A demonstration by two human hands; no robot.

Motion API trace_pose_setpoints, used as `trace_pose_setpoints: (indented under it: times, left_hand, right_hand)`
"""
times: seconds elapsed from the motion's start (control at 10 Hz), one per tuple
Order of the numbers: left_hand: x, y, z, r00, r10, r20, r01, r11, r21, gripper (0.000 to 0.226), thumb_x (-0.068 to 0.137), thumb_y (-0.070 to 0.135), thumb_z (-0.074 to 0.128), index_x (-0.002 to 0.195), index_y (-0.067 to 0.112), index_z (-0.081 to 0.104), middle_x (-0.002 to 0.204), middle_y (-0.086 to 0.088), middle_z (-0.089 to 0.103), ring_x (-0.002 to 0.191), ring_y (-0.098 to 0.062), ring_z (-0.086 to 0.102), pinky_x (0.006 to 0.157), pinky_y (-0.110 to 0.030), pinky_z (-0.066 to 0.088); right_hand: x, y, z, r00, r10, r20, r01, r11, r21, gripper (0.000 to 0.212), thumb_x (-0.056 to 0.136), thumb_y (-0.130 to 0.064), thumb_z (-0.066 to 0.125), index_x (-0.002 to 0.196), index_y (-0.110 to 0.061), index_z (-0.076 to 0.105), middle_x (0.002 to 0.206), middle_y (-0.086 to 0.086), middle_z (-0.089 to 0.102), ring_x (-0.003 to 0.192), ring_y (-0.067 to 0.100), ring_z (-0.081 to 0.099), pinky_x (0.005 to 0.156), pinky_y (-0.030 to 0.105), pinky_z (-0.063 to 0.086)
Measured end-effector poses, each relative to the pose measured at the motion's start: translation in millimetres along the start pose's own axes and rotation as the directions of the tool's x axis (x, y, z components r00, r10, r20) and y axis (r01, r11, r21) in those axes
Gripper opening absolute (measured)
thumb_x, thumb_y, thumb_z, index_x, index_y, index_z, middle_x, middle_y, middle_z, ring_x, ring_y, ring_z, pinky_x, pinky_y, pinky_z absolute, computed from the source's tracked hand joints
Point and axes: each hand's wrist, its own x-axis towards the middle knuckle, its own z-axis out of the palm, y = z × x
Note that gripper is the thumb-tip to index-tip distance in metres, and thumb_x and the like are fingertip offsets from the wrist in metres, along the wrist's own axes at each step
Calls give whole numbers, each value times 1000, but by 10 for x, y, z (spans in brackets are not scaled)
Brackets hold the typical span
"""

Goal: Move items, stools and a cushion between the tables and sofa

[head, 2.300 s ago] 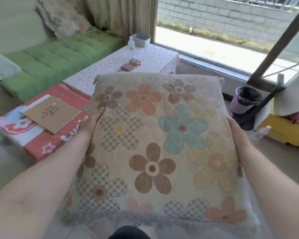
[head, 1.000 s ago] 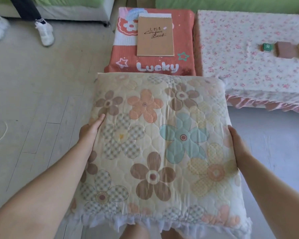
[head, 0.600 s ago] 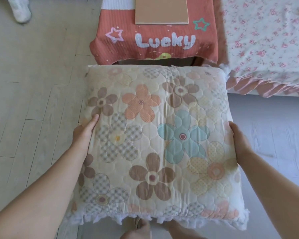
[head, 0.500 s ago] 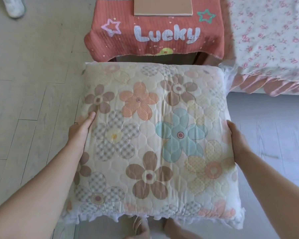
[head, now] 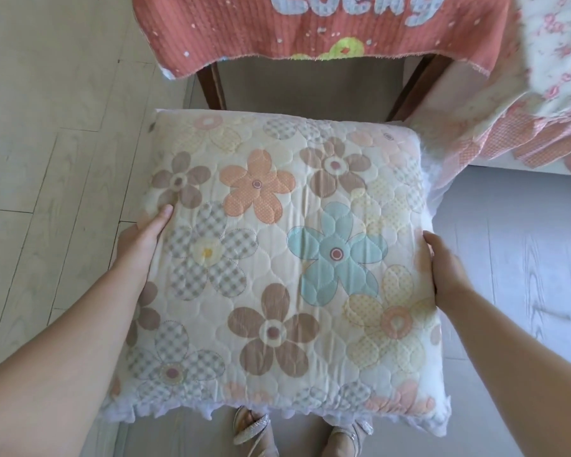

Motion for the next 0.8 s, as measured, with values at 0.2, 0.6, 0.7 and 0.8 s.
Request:
trace_pose_setpoints:
  times: [0.2, 0.6, 0.7, 0.8]
  left_hand:
    - [142, -196, 1, 1000, 7, -21, -6, 998, 58, 67, 54, 74, 67, 98, 24, 66, 96, -1, 69, 95, -26, 65, 92, -40, 50]
    - [14, -145, 82, 987, 47, -157, -10, 974, 224, 71, 74, 72, 52, 101, 6, 60, 97, -7, 61, 92, -30, 57, 85, -41, 47]
    - [-156, -68, 73, 981, 73, -179, -23, 963, 268, 71, 80, 65, 52, 107, -1, 57, 104, -13, 63, 101, -36, 59, 86, -43, 46]
    - [-411, 49, 89, 979, 100, -180, -35, 942, 333, 74, 82, 60, 55, 123, -1, 53, 121, -18, 60, 110, -38, 56, 85, -41, 44]
  right_hand:
    - [111, 161, 103, 1000, -12, -24, 12, 1000, 18, 57, 55, -62, 60, 92, -20, 70, 83, 4, 70, 81, 24, 65, 86, 44, 49]
    - [78, 99, 178, 985, -142, -95, 119, 969, -215, 55, 90, -53, 35, 127, -16, 52, 106, 2, 51, 100, 23, 49, 89, 38, 38]
    - [-91, -4, 182, 986, -152, -61, 129, 950, -284, 55, 91, -50, 38, 132, -14, 48, 118, 9, 54, 104, 26, 49, 85, 36, 35]
    - [-290, -95, 179, 984, -159, -73, 125, 931, -342, 57, 91, -46, 45, 140, -17, 39, 141, 10, 45, 124, 30, 45, 97, 39, 35]
